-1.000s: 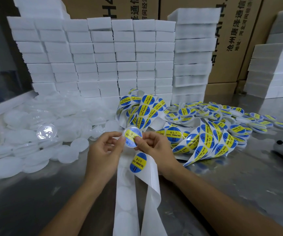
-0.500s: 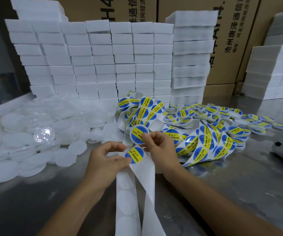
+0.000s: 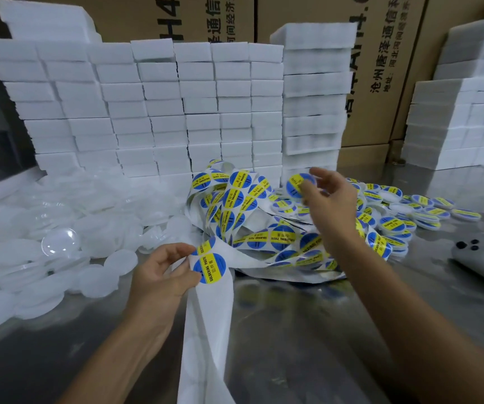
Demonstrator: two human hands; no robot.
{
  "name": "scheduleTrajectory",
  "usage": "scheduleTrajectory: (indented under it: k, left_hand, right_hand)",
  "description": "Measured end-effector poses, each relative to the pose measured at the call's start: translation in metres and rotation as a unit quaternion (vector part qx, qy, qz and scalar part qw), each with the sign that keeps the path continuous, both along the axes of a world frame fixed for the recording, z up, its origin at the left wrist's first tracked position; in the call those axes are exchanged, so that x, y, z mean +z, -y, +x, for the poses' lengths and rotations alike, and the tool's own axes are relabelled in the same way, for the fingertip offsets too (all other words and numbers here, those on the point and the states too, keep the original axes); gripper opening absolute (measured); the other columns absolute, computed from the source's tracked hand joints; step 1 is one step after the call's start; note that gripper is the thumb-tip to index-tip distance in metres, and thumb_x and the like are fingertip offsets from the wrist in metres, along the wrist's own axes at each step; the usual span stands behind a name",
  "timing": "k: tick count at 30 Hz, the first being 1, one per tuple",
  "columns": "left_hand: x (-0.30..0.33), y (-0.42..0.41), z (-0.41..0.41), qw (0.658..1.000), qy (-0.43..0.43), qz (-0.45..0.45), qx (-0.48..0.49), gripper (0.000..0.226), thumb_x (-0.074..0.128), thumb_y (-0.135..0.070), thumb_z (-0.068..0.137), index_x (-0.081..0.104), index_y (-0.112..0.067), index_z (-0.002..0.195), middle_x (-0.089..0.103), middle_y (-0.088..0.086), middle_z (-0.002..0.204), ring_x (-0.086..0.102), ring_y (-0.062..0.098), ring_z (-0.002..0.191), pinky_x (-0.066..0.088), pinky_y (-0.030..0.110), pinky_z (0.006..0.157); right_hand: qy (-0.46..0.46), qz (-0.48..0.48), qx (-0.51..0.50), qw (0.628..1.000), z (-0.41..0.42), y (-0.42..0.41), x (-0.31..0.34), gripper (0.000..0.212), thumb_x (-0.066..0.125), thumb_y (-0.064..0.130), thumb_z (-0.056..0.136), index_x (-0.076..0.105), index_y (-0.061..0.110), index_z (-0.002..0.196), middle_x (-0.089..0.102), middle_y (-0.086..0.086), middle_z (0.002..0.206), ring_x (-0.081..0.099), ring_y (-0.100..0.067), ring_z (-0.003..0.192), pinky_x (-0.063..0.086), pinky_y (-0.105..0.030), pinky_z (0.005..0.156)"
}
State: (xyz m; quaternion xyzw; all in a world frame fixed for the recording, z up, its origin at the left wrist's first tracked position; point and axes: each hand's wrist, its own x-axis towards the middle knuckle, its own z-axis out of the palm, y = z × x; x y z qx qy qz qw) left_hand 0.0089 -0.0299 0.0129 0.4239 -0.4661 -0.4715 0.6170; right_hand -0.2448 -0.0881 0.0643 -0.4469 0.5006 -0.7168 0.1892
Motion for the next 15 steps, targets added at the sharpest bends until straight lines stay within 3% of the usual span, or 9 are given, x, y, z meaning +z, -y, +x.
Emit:
scheduleTrajectory:
  k: [3, 6, 9, 11, 12, 14, 15]
  left_hand:
    - [-0.001, 0.002, 0.000, 1.000, 0.005, 0.007, 0.006, 0.041, 0.059, 0.027, 0.074, 0.068, -0.011, 0.087, 0.074, -0.009, 0.077, 0.072, 0.011, 0.070, 0.056, 0.018, 0.058]
    - [-0.002, 0.002, 0.000, 1.000, 0.005, 0.019, -0.001, 0.036, 0.061, 0.024, 0.075, 0.069, -0.009, 0.090, 0.076, -0.005, 0.077, 0.073, 0.012, 0.070, 0.055, 0.018, 0.056]
    - [-0.001, 0.001, 0.000, 1.000, 0.000, 0.031, -0.001, 0.034, 0.063, 0.022, 0.074, 0.070, -0.008, 0.089, 0.076, 0.001, 0.078, 0.074, 0.015, 0.070, 0.056, 0.020, 0.056]
    - [-0.001, 0.001, 0.000, 0.999, 0.005, 0.036, 0.000, 0.033, 0.064, 0.021, 0.074, 0.070, -0.008, 0.089, 0.076, 0.002, 0.081, 0.074, 0.018, 0.072, 0.058, 0.022, 0.058]
    - [-0.001, 0.001, 0.000, 0.999, 0.009, 0.039, 0.002, 0.033, 0.065, 0.020, 0.074, 0.070, -0.009, 0.089, 0.076, 0.003, 0.083, 0.074, 0.019, 0.074, 0.059, 0.023, 0.061]
    - [0.000, 0.001, 0.000, 0.999, 0.015, 0.042, 0.006, 0.033, 0.064, 0.021, 0.075, 0.070, -0.008, 0.089, 0.076, 0.006, 0.086, 0.073, 0.022, 0.076, 0.059, 0.029, 0.067]
    - [0.001, 0.001, -0.001, 0.999, 0.018, 0.045, 0.006, 0.033, 0.063, 0.021, 0.075, 0.070, -0.008, 0.090, 0.076, 0.008, 0.087, 0.073, 0.024, 0.078, 0.059, 0.031, 0.069]
  right_hand:
    - [0.045, 0.085, -0.042, 0.994, -0.040, 0.031, 0.009, 0.025, 0.063, 0.007, 0.090, 0.069, 0.013, 0.114, 0.067, 0.001, 0.088, 0.060, -0.008, 0.070, 0.051, -0.021, 0.065]
    - [0.093, 0.178, -0.057, 0.978, -0.074, 0.054, 0.007, 0.026, 0.058, 0.002, 0.091, 0.068, 0.012, 0.112, 0.064, -0.010, 0.094, 0.057, -0.018, 0.076, 0.055, -0.033, 0.078]
    - [0.076, 0.208, -0.049, 0.974, -0.094, 0.063, 0.007, 0.013, 0.054, 0.001, 0.090, 0.058, 0.013, 0.089, 0.055, -0.006, 0.084, 0.054, -0.021, 0.087, 0.051, -0.033, 0.075]
    - [0.041, 0.218, -0.074, 0.972, -0.096, 0.064, 0.005, 0.017, 0.052, 0.003, 0.090, 0.053, 0.015, 0.079, 0.050, -0.004, 0.081, 0.052, -0.023, 0.084, 0.045, -0.034, 0.076]
    - [-0.004, 0.221, -0.100, 0.970, -0.095, 0.063, 0.001, 0.010, 0.052, 0.004, 0.089, 0.060, 0.009, 0.087, 0.056, -0.007, 0.088, 0.055, -0.028, 0.085, 0.043, -0.033, 0.078]
    - [-0.111, 0.228, -0.136, 0.958, -0.089, 0.061, -0.005, 0.038, 0.054, 0.009, 0.090, 0.059, 0.001, 0.127, 0.062, -0.018, 0.122, 0.062, -0.036, 0.104, 0.050, -0.039, 0.085]
    - [-0.157, 0.220, -0.137, 0.953, -0.084, 0.058, -0.006, 0.043, 0.055, 0.011, 0.091, 0.057, 0.003, 0.133, 0.061, -0.017, 0.129, 0.062, -0.035, 0.108, 0.052, -0.041, 0.089]
